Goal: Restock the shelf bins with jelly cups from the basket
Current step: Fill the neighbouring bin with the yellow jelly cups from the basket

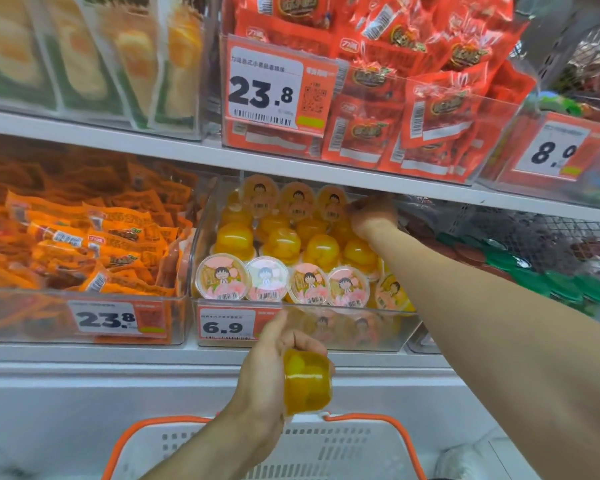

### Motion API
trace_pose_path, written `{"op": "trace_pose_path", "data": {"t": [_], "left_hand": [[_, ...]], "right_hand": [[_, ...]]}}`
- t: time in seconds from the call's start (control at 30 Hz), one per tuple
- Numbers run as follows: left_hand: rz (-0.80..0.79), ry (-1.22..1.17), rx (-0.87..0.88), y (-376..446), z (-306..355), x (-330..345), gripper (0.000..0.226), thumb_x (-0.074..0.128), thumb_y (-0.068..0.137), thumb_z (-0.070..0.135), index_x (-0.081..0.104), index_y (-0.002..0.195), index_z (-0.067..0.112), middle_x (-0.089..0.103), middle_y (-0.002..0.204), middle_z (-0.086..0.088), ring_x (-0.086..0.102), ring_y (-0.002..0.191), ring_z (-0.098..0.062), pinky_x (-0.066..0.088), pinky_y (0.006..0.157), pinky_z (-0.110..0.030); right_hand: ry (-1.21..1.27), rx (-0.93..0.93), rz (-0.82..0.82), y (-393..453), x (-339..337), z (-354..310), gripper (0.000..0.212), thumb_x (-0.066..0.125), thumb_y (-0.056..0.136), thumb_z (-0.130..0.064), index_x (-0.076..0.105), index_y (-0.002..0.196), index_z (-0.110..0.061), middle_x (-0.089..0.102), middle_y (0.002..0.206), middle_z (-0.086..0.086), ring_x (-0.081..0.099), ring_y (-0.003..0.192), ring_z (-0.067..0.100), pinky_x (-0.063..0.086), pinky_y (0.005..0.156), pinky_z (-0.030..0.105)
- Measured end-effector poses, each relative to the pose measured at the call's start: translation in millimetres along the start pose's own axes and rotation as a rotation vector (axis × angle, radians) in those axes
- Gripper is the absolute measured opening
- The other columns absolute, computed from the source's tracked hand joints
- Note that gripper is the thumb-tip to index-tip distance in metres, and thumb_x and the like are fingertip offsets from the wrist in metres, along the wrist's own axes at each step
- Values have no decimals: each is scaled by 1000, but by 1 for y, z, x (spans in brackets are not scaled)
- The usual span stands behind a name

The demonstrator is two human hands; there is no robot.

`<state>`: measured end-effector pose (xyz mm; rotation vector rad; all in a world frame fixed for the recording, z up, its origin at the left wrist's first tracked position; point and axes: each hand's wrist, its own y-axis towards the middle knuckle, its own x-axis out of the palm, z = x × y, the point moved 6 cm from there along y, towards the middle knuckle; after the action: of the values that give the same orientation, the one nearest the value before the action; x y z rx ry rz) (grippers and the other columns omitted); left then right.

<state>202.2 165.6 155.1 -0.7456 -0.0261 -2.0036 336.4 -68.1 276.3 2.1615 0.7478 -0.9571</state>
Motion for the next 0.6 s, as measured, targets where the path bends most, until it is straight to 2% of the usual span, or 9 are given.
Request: {"op": "trace_pose_path", "data": {"t": [0.1,0.17,0.27,0.37,0.43,0.53,0.6], "left_hand": [[55,-5,-16,-1,3,-5,56,34,101,42,64,79,0,63,74,-23,54,51,-26,39,45,-23],[81,-10,-22,-1,5,-8,54,34,101,39,64,80,0,61,75,-22,53,49,-26,33,47,-23],[97,-28,-20,-2,8,-8,45,42,98,37,65,83,2,59,76,-21,53,52,-27,28,45,-22],[74,-46,23,-8,16,-1,36,49,98,38,68,91,9,67,76,-18,63,69,-35,33,39,-22],[50,-21,49,-6,20,3,42,52,96,49,69,101,11,73,83,-18,68,74,-37,42,39,-26],[46,83,147,-1,26,4,69,51,86,64,68,110,2,67,91,-34,70,78,-39,57,52,-43],[35,163,251,-3,28,5,75,51,84,62,62,109,-9,58,74,-37,61,65,-31,55,51,-35]], "right_hand": [[-37,-64,-39,4,3,1,30,51,100,-30,71,110,-10,69,116,14,65,106,33,54,90,36],[-7,-132,1,0,-3,0,28,56,98,-32,71,106,-10,69,115,13,63,108,34,49,91,32],[63,-166,11,-16,-17,-2,20,61,95,-27,71,101,-11,72,108,10,65,102,30,42,81,24],[239,-235,-10,-59,-36,-10,13,63,92,-19,74,99,-14,73,93,0,67,85,17,44,71,19],[386,-343,-119,-108,-45,-18,8,66,92,-24,72,91,-20,70,81,-7,63,74,8,47,64,16],[511,-416,-406,-178,-39,-12,8,69,91,-31,69,94,-23,69,82,-3,62,74,16,50,66,23],[578,-346,-553,-203,-29,4,21,72,89,-32,66,107,-21,67,82,-4,61,72,17,50,62,27]]}}
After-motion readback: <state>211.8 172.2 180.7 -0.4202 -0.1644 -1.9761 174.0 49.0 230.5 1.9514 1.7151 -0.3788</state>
